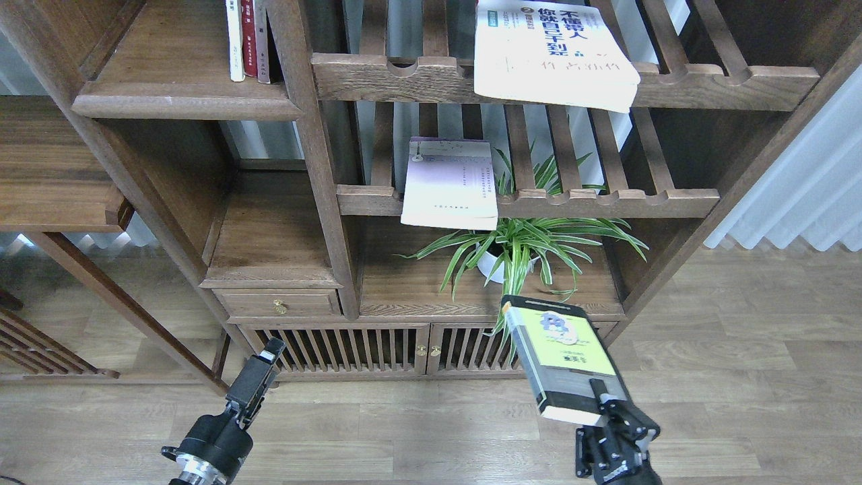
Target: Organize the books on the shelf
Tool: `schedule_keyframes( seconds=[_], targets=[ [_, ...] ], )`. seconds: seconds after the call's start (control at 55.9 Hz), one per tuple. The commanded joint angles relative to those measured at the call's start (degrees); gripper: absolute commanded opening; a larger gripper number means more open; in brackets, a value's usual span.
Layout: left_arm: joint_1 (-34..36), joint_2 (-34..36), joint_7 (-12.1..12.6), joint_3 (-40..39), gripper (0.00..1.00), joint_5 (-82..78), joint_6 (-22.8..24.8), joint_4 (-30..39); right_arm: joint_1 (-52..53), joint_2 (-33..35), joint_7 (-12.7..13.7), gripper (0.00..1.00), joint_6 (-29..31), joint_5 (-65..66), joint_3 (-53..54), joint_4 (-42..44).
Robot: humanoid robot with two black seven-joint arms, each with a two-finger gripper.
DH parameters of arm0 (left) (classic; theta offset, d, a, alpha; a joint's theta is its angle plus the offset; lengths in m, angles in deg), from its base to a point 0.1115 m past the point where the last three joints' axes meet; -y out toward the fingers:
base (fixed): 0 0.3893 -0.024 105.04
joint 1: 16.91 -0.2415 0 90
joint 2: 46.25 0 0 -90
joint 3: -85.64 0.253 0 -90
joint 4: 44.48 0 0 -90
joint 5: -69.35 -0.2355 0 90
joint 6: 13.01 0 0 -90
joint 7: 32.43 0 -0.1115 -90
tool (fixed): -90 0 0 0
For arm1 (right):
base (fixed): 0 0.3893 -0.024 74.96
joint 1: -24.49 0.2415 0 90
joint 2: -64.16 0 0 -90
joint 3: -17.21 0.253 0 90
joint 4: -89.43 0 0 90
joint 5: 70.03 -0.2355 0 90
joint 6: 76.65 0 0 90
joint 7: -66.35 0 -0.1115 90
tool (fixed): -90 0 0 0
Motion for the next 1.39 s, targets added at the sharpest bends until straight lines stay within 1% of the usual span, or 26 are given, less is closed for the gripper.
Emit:
schedule_keyframes(
  seconds=[0.0,0.107,0.179,0.232,0.268,0.411,0.518,0.608,0.697,0.822,0.858,0.912,1.037,1.18,1.234,1.251,1.269,1.287,1.305,1.341,1.359,1.377],
  targets=[
    [-2.0,0.0,0.1,3.2,1.00,4.7,0.0,1.0,2.6,0.3,0.6,0.05,0.0,3.0,-5.0,3.5],
    [-1.9,0.5,0.8,6.5,1.00,15.6,0.0,2.7,6.1,0.4,0.6,0.05,0.0,3.9,-6.9,9.0],
    [-0.5,6.7,2.0,11.6,1.00,20.5,0.0,4.4,8.5,0.3,0.7,0.05,0.0,3.8,-8.0,12.7],
    [1.1,9.5,2.4,15.1,1.00,22.5,0.0,4.8,9.5,0.3,0.8,0.05,0.0,3.7,-8.7,14.1],
    [2.2,12.9,2.4,19.4,1.00,25.6,0.0,5.0,10.9,0.3,0.8,0.05,0.0,3.7,-11.3,14.6],
    [2.4,14.1,2.3,22.0,1.00,27.7,0.0,5.0,13.5,0.3,0.8,0.05,0.0,3.8,-17.1,14.6],
    [3.2,14.6,2.3,25.6,1.00,27.8,0.0,5.0,14.7,0.1,0.8,0.05,0.0,3.8,-21.7,14.7],
    [3.8,15.2,2.3,29.3,1.00,27.8,0.0,4.8,14.9,0.0,0.8,0.05,0.0,3.9,-23.4,14.7],
    [4.8,15.5,2.3,30.6,1.00,27.8,0.0,4.5,15.1,0.0,0.8,0.05,0.0,4.1,-24.1,14.7],
    [5.0,15.6,2.3,31.1,0.96,27.8,0.0,4.2,15.0,0.0,0.8,0.06,0.0,4.1,-26.1,14.7],
    [5.0,15.6,2.4,31.7,0.94,27.7,0.0,4.2,15.0,-0.1,0.8,0.06,0.0,4.1,-26.8,14.7],
    [5.0,15.6,2.3,32.1,0.87,27.7,0.0,3.8,14.8,-0.4,0.8,0.06,0.0,4.2,-27.7,14.5],
    [5.4,17.4,2.4,33.2,0.84,27.6,0.0,3.6,14.4,-1.6,0.7,0.06,0.0,5.2,-30.5,14.5],
    [7.9,18.8,2.4,39.4,0.82,27.5,0.0,3.6,14.0,-2.6,0.7,0.06,0.0,5.9,-32.1,14.6],
    [9.0,19.2,2.4,41.3,0.78,27.8,0.0,3.5,13.9,-2.6,0.7,0.06,0.0,6.0,-32.6,14.6],
    [9.1,19.2,2.3,42.3,0.70,28.0,0.0,3.4,13.4,-2.6,0.7,0.06,0.0,6.6,-33.3,14.6],
    [9.1,19.2,2.3,42.4,0.68,28.0,0.0,3.3,13.4,-2.6,0.7,0.06,0.0,6.6,-33.3,14.6],
    [9.0,19.4,2.1,42.7,0.61,28.4,0.0,3.2,13.3,-2.7,0.7,0.06,0.0,6.8,-33.3,14.6],
    [9.0,19.4,2.1,42.7,0.59,28.5,0.0,3.2,13.3,-2.6,0.7,0.06,0.0,6.8,-33.3,14.6],
    [8.7,19.6,2.0,42.9,0.45,29.9,0.0,3.1,13.3,-2.6,0.7,0.06,0.0,6.9,-33.4,14.7],
    [8.6,19.7,1.9,43.0,0.42,30.1,0.0,3.1,13.2,-2.6,0.7,0.06,0.0,6.9,-33.3,14.7],
    [8.5,19.9,1.8,43.1,0.31,31.1,0.0,3.0,13.2,-2.6,0.7,0.06,0.0,6.9,-33.3,14.7]
  ],
)
